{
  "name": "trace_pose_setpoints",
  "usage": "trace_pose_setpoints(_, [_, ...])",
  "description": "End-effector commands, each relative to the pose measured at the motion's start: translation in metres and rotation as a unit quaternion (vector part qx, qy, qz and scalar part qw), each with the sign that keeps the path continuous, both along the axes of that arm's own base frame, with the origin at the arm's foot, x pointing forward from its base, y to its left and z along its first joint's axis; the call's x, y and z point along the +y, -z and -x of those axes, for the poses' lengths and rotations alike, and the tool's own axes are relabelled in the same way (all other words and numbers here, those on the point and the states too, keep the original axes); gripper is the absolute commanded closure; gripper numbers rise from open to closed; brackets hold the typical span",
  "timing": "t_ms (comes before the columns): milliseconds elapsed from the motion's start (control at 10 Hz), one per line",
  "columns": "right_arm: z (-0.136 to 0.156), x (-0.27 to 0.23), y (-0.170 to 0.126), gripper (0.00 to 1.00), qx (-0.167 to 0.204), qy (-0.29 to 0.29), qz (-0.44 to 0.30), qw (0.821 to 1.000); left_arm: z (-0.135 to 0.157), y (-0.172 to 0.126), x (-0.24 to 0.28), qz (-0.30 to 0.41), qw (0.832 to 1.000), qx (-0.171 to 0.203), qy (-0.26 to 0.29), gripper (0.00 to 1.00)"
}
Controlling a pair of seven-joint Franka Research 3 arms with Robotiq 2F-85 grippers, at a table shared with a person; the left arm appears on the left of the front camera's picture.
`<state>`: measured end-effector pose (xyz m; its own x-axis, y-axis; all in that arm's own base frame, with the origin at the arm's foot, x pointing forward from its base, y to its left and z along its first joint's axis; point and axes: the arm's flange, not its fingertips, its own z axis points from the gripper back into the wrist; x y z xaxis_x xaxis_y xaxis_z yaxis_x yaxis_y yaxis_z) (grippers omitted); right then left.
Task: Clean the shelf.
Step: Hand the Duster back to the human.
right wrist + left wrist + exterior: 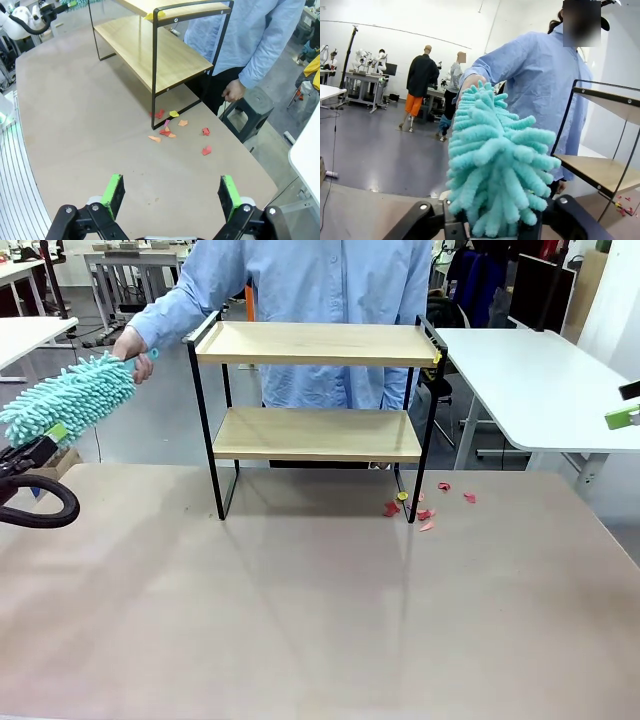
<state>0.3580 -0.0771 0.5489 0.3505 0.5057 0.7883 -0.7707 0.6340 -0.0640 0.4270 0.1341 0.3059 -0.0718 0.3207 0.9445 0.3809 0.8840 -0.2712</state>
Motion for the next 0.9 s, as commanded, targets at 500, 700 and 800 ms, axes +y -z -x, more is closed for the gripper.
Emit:
trace_pose_setpoints(500, [-0.001,-0.002,-0.002,0.00,0.002,-0.004,0.000,1.000,0.069,-0.148,0.098,0.112,0.993,-0.019,0.035,0.00])
trace_pose_setpoints(700, [-0.001,-0.002,-0.002,0.00,0.002,-0.004,0.000,1.000,0.065,-0.168,0.126,0.123,0.992,-0.018,0.014,0.00])
trace_pose_setpoints(800, [-0.001,-0.002,-0.002,0.00,0.002,-0.004,0.000,1.000,0.057,-0.171,0.134,0.124,0.992,0.002,0.001,0.00])
